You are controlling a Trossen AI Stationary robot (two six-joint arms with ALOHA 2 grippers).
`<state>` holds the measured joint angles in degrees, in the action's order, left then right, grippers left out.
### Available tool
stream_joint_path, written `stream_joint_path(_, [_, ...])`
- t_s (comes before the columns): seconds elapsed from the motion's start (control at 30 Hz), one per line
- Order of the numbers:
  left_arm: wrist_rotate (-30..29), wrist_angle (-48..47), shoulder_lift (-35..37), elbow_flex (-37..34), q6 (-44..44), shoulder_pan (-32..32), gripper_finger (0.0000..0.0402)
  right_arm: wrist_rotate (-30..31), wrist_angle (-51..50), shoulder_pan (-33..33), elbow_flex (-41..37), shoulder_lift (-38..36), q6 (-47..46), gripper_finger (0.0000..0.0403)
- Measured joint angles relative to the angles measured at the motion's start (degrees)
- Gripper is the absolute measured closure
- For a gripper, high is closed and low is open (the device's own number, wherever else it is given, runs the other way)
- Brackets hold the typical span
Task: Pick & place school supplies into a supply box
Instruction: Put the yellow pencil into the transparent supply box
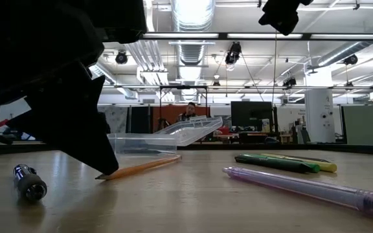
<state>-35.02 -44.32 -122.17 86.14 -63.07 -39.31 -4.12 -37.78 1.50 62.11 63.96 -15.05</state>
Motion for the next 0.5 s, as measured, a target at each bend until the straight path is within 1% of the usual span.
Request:
stream_joint_path(0.17, [0.54,4.82,0.22,-2.36,-0.35,0.00,0.0402,-0.17,0.88,0.00,0.00,0.00,-1.39,0.0277])
stream_joint_path(0.3, [0.02,7.10,0.28,-3.85,-1.94,-0.04,0.0401,-0.19,1.76,-0.02,0.00,-0.02,-6.09,0.0280])
stream_joint_path(0.5, [-0.13,7.33,0.66,-4.60,-2.62,-0.04,0.0401,-0.20,6.57,-0.02,0.00,-0.04,-13.30,0.0287])
